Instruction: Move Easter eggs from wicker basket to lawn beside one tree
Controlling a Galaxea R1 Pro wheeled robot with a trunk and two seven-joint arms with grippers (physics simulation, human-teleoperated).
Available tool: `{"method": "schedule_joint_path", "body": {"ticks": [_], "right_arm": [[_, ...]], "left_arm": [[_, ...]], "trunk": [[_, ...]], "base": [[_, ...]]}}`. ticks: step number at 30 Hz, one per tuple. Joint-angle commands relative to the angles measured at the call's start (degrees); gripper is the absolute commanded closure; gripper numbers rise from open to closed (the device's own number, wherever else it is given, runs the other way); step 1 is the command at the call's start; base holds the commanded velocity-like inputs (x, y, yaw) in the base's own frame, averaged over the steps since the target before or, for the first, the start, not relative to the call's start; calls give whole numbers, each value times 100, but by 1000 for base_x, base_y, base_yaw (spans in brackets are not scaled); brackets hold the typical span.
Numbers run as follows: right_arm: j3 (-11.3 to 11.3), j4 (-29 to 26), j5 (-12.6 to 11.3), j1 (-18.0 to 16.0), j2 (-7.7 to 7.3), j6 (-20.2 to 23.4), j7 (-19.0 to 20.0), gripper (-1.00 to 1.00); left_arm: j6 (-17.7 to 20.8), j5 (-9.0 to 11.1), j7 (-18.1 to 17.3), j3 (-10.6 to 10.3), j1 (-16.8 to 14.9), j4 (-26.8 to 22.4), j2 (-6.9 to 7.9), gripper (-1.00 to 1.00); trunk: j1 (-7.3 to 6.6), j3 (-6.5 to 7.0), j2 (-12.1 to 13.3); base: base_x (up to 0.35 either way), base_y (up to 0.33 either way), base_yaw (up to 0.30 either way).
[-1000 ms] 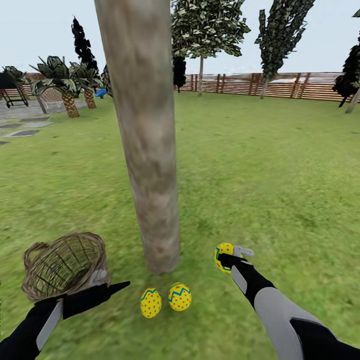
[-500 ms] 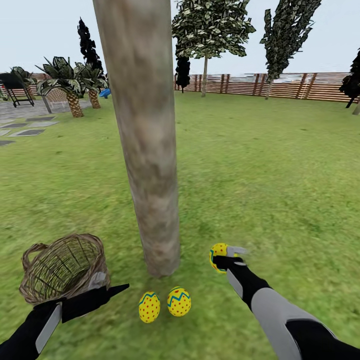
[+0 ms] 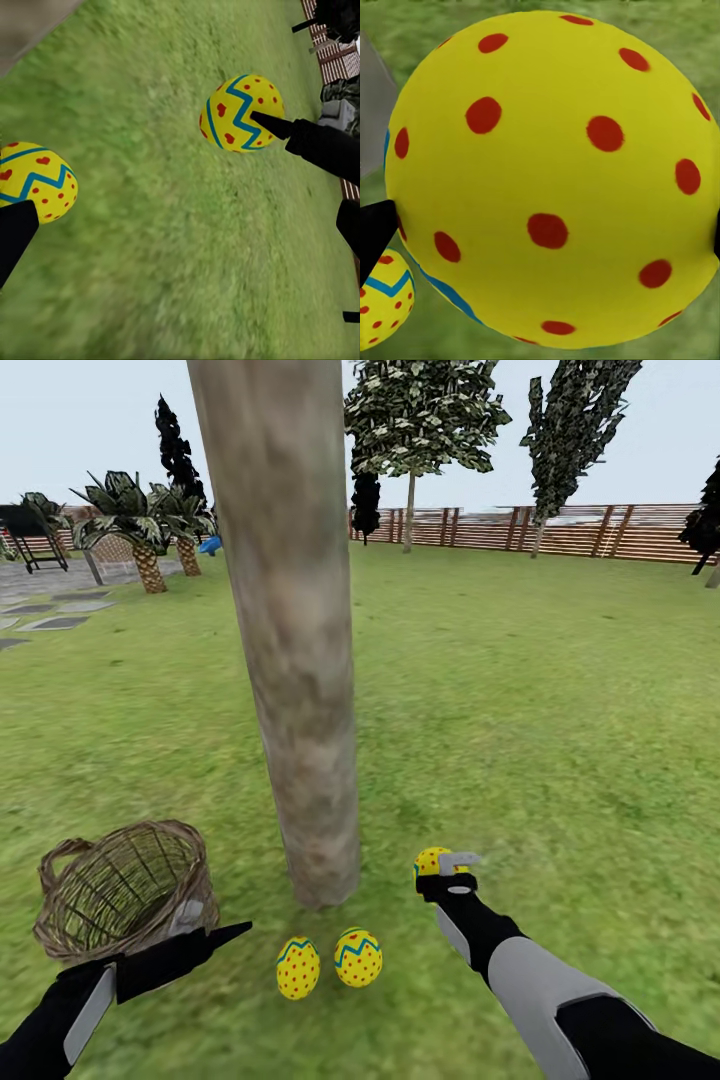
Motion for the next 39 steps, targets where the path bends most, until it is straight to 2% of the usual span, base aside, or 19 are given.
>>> {"method": "schedule_joint_path", "body": {"ticks": [1,4,6,9,11,12,15,17,20,23,26,30,33,37,39], "right_arm": [[54,-14,-31,-2,-2,18,-19,100],[159,-16,-26,-2,-3,-4,4,100],[204,-16,-22,-1,-2,-5,17,100],[593,-11,-35,-2,-15,-11,19,100],[683,-8,-40,-2,-40,-14,48,100],[694,-11,-53,-2,-51,-14,137,100],[683,-8,-97,-2,-63,7,1068,100],[681,-8,-107,-2,-64,8,1272,100],[680,-1,-109,-2,-66,-7,1309,100],[681,1,-109,-2,-67,-17,1309,100],[680,1,-109,-2,-72,-22,1305,100],[680,5,-101,-2,-72,-30,1305,100],[680,10,-100,-2,-72,-32,1305,100],[680,10,-100,-2,-72,-32,1305,100],[680,11,-100,-2,-72,-32,1305,100]], "left_arm": [[47,28,-7,2,-3,0,1,-100],[47,28,-36,6,-3,-7,7,-100],[54,24,-194,10,-3,-2,9,-100],[73,33,-415,12,-3,-6,150,-100],[83,31,-556,23,-3,-7,199,-100],[86,29,-587,43,-3,-6,202,-100],[91,28,-620,86,-3,2,190,-100],[101,33,-630,91,-3,-26,197,-100],[111,36,-653,91,-3,-29,194,-100],[125,33,-969,94,-3,-38,208,-100],[134,35,-1105,98,-3,-38,218,-100],[152,39,-1127,99,-3,-35,317,-100],[167,32,-1441,99,-3,-43,342,-100],[170,29,-1542,99,-3,-44,364,-100],[170,41,-1545,99,-3,-41,466,-100]], "trunk": [[22,-23,-44],[88,-77,-164],[131,-113,-244],[197,-167,-364],[241,-203,-445],[263,-221,-485],[329,-275,-605],[373,-310,-685],[439,-364,-806],[505,-418,-926],[571,-472,-1046],[659,-544,-1207],[724,-598,-1327],[812,-669,-1487],[856,-705,-1568]], "base": [[0,0,0],[0,0,0],[0,0,0],[0,0,0],[0,0,0],[0,0,0],[0,0,0],[0,0,0],[0,0,0],[0,0,0],[0,0,0],[0,0,0],[0,0,0],[0,0,0],[0,0,0]]}}
